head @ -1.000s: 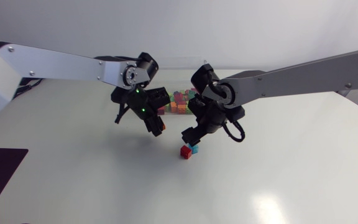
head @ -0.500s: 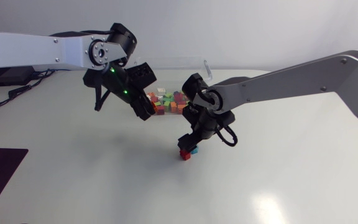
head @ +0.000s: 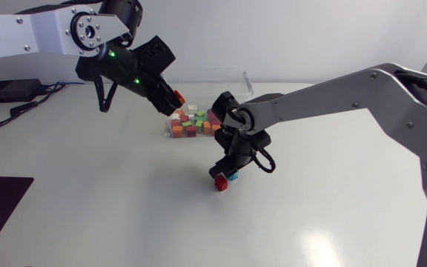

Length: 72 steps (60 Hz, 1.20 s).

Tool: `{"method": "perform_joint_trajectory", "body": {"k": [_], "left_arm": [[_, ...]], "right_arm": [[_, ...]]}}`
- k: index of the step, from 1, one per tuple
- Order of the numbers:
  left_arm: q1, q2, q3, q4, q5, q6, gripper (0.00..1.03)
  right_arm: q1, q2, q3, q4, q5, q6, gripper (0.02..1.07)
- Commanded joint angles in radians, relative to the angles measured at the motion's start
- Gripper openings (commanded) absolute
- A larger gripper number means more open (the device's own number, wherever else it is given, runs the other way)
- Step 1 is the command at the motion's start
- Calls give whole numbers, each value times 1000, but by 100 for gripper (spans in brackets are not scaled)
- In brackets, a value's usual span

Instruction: Place the duplo bricks in the container

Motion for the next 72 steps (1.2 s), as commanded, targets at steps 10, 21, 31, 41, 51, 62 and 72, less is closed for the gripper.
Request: {"method": "perform_joint_trajectory", "body": {"k": [10, 21, 31, 41, 51, 62, 72], "left_arm": [[7, 9, 129, 17, 21, -75, 33], [9, 97, 239, 34, 21, -137, 33], [15, 203, 345, 57, 21, -190, 33], [21, 295, 434, 100, 21, -243, 33], [29, 354, 472, 130, 21, -267, 33], [44, 422, 485, 218, -19, -315, 36], [47, 460, 483, 250, -98, -324, 98]], "right_arm": [[-39, 26, 8, -39, -48, 4, 22], [-97, -83, -31, -59, -71, -32, 21], [-144, -190, -32, -96, -89, -58, 21], [-174, -265, -19, -116, -117, -75, 21], [-175, -305, 14, -117, -135, -76, 21], [-178, -334, 69, -117, -161, -73, 21], [-180, -341, 124, -114, -164, -67, 21]]}}
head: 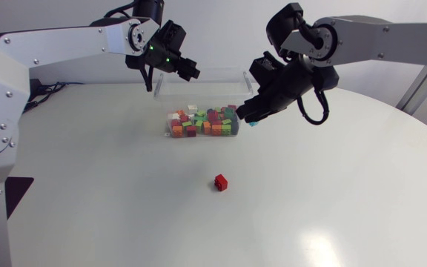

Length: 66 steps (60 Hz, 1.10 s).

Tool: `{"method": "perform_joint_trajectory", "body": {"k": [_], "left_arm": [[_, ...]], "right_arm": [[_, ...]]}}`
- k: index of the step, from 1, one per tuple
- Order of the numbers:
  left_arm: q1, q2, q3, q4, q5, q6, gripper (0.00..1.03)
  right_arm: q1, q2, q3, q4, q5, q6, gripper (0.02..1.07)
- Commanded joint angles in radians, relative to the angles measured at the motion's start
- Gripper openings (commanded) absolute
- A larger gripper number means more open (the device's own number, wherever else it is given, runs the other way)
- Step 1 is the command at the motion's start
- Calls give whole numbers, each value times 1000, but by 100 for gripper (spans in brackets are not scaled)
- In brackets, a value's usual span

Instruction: Place the duplo bricks in the container

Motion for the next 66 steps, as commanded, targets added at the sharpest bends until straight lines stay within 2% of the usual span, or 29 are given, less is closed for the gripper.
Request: {"method": "perform_joint_trajectory", "body": {"k": [1, 12, 31, 41, 48, 66], "left_arm": [[7, 25, 26, 11, -12, -22, 98], [22, -47, -36, 11, -18, -10, 98], [45, -309, -329, -21, -18, 95, 98], [37, -413, -495, -21, -9, 173, 98], [33, -479, -598, -21, 26, 216, 98], [-12, -531, -725, -58, 61, 315, 98]], "right_arm": [[-12, -13, 46, -9, -10, 1, 21], [-21, 4, 114, 0, -20, 5, 21], [-20, 61, 233, 60, -23, 24, 21], [-10, 113, 288, 108, -24, 28, 21], [-3, 145, 330, 143, -24, 32, 21], [-9, 226, 383, 218, -24, 28, 21]]}}
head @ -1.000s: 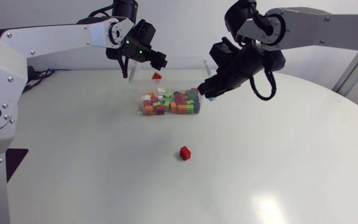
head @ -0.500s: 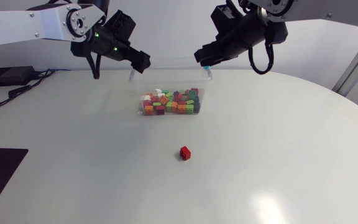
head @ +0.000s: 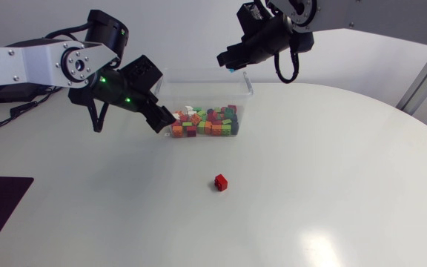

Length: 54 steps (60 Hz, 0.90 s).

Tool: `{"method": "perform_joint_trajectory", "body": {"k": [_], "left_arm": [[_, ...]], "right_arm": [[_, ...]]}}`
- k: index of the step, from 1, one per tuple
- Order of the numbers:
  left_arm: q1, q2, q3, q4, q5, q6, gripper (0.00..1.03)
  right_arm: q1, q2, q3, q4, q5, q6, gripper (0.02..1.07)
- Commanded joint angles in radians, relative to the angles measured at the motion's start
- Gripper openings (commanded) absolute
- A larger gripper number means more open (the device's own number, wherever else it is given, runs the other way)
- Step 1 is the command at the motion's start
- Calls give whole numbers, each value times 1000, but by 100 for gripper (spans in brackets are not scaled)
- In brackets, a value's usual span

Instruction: Place the duplo bricks in the container

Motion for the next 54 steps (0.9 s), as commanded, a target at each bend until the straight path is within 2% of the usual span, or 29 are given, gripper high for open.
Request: {"method": "perform_joint_trajectory", "body": {"k": [1, 26, 36, 39, 40, 41, 43, 44, 46, 54], "left_arm": [[-18, -22, -42, -20, 14, 48, 98], [-84, 42, -74, -63, 14, 94, 98], [-113, 84, -82, -72, 13, 94, 98], [-124, 96, -83, -72, 13, 93, 98], [-129, 101, -83, -72, 13, 91, 98], [-135, 107, -83, -72, 13, 90, 98], [-146, 114, -83, -72, 11, 88, 98], [-150, 120, -82, -72, 10, 88, 98], [-166, 130, -82, -72, 2, 87, 98], [-207, 165, -65, -74, -15, 70, 98]], "right_arm": [[-3, 39, 26, 21, -2, 14, 21], [-3, 112, 46, 187, -2, 9, 21], [-3, 168, 72, 217, 4, 8, 23], [-3, 191, 86, 219, 8, 8, 39], [-3, 195, 88, 222, 13, 8, 50], [-3, 200, 89, 228, 21, 8, 65], [-3, 203, 89, 233, 24, 8, 82], [-3, 204, 89, 236, 24, 8, 95], [-3, 204, 88, 242, 24, 8, 103], [-6, 157, 34, 280, 28, 9, 103]]}}
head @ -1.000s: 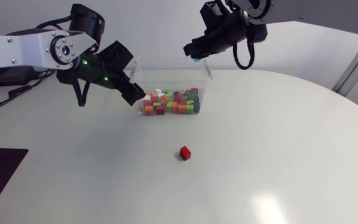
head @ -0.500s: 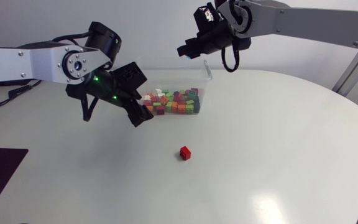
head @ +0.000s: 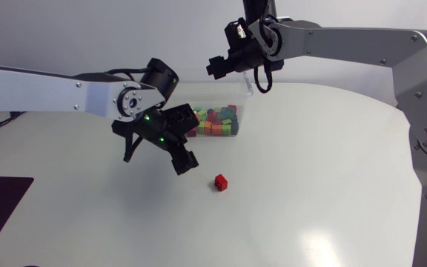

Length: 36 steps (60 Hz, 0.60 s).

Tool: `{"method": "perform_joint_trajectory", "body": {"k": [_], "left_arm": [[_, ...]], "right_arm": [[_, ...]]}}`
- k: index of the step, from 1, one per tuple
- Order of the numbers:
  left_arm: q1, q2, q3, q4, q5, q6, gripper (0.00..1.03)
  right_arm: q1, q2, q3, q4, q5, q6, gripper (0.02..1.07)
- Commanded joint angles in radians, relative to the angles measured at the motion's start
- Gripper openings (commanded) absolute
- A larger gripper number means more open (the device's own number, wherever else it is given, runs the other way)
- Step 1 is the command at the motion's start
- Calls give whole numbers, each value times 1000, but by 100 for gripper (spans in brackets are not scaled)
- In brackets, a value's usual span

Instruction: Place the duplo bricks in the container

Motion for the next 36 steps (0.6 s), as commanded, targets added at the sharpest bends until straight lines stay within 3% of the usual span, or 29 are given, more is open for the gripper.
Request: {"method": "perform_joint_trajectory", "body": {"k": [1, 19, 36], "left_arm": [[-30, 43, -6, -16, -13, -2, 98], [-76, 140, 95, -55, -35, -65, 98], [-149, 216, 178, -119, -38, -154, 97]], "right_arm": [[-6, -38, -40, 41, 13, 9, 103], [-39, -334, -389, 198, 57, -5, 103], [-143, -532, -586, 215, 50, -8, 103]]}}
